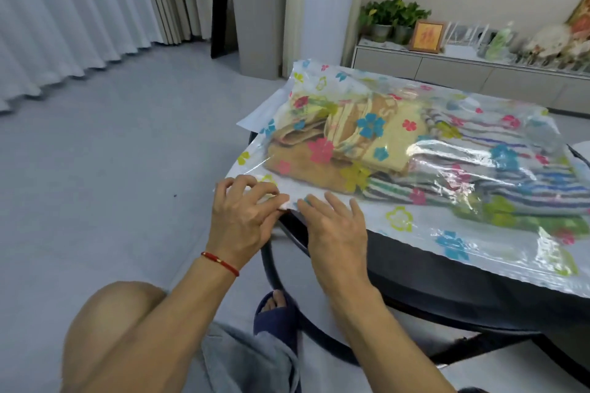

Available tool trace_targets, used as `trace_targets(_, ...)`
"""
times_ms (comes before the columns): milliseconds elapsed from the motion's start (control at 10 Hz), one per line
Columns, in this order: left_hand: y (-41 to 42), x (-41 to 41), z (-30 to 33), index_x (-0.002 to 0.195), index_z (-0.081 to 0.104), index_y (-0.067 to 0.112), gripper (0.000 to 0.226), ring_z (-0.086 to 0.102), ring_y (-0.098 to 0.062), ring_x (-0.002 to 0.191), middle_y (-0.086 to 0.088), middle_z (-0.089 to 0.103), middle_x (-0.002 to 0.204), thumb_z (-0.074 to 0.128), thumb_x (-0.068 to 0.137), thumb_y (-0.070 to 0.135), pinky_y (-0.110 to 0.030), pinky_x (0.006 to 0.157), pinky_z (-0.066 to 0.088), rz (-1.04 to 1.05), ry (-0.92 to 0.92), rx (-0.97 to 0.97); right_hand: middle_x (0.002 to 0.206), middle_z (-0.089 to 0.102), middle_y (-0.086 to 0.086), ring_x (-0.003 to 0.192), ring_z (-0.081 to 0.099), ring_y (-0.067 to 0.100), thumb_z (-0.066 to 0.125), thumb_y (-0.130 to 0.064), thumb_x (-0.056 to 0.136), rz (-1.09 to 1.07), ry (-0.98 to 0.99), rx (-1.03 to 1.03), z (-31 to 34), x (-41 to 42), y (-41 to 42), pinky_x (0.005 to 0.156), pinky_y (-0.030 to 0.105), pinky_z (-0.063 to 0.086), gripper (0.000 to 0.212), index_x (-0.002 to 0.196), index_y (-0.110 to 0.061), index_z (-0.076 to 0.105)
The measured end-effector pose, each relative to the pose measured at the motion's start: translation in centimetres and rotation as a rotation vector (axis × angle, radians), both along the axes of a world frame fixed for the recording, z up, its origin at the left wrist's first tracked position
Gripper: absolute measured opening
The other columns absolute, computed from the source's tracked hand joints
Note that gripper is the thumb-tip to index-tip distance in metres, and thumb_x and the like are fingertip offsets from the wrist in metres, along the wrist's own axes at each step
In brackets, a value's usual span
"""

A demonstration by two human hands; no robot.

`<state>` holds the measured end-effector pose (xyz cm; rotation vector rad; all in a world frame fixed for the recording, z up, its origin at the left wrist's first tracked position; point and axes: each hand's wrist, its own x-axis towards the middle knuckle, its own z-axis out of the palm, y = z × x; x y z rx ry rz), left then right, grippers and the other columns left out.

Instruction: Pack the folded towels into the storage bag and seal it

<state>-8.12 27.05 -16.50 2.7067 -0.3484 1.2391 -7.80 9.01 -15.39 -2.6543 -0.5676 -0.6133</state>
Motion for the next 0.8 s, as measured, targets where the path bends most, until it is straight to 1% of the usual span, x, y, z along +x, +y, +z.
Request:
trace_targets(100,2.4,-0.1,-0.7,0.096,0.076,0.028,0.015,0.060,-0.028,0.093,0.010,0.072,0.101,0.079,0.082,0.025,-0.043,0.078,0.042,0.049,-0.012,-0.015,0.118,0.078,0.001,0.119,0.070,0.033,0.049,-0.021,0.096,0.003,0.043,0.053,-0.6,0.4,-0.6,0.106,0.062,0.047,0.035,0.112,-0.024,0.080)
trace_targets(200,4.8,-0.5,-1.3,0.097,0.077,0.026,0.013,0.061,-0.029,0.092,0.008,0.073,0.102,0.077,0.084,0.029,-0.042,0.076,0.043,0.080,0.011,-0.066,0.120,0.077,0.002,0.122,0.068,0.033,0.057,-0.015,0.096,0.007,0.063,0.084,-1.3,0.5,-1.0,0.109,0.062,0.044,0.029,0.113,-0.023,0.080)
trace_targets(300,6.6,-1.3,-1.6,0.098,0.079,0.017,0.013,0.065,-0.028,0.088,0.001,0.075,0.101,0.076,0.086,0.022,-0.039,0.073,0.052,0.051,0.044,-0.202,0.119,0.078,0.001,0.121,0.069,0.033,0.076,-0.004,0.089,0.003,0.029,0.112,-1.9,0.3,-1.2,0.107,0.063,0.045,0.029,0.111,-0.023,0.080)
trace_targets(400,7.6,-1.7,-1.3,0.100,0.078,0.010,0.017,0.071,-0.024,0.086,-0.004,0.076,0.099,0.078,0.084,0.014,-0.038,0.075,0.057,0.011,0.129,-0.325,0.112,0.080,0.003,0.116,0.071,0.035,0.079,-0.004,0.086,0.018,-0.027,0.148,-2.4,0.5,-1.1,0.105,0.065,0.046,0.027,0.108,-0.021,0.080)
trace_targets(500,7.6,-1.6,-1.0,0.101,0.077,0.007,0.020,0.072,-0.023,0.085,-0.006,0.076,0.098,0.079,0.081,0.007,-0.037,0.076,0.059,-0.020,0.192,-0.354,0.101,0.080,0.001,0.111,0.072,0.035,0.081,-0.005,0.085,0.026,-0.048,0.137,-2.4,0.8,-0.8,0.102,0.066,0.047,0.021,0.101,-0.019,0.081)
trace_targets(600,6.4,-1.9,-1.6,0.111,0.074,0.010,0.030,0.069,-0.027,0.092,-0.008,0.072,0.104,0.078,0.081,0.009,-0.041,0.077,0.058,0.057,0.218,-0.307,0.105,0.078,-0.004,0.115,0.068,0.032,0.077,-0.009,0.090,0.026,-0.001,0.122,-2.5,0.3,-0.5,0.106,0.064,0.044,0.020,0.107,-0.019,0.079)
trace_targets(700,4.0,-2.4,-1.2,0.123,0.068,0.020,0.046,0.058,-0.031,0.111,-0.010,0.062,0.121,0.069,0.077,0.022,-0.043,0.089,0.051,0.159,0.279,-0.267,0.114,0.076,-0.003,0.123,0.063,0.030,0.073,-0.011,0.089,0.025,0.057,0.160,-1.6,0.3,-0.3,0.114,0.062,0.037,0.027,0.115,-0.017,0.077)
trace_targets(800,1.2,-2.9,-1.1,0.128,0.064,0.021,0.053,0.047,-0.035,0.128,-0.012,0.053,0.136,0.062,0.076,0.024,-0.051,0.108,0.037,0.160,0.257,-0.259,0.123,0.074,0.001,0.128,0.060,0.027,0.071,-0.008,0.087,0.058,0.125,0.298,-1.6,-0.6,-0.9,0.119,0.054,0.034,0.035,0.122,-0.013,0.074)
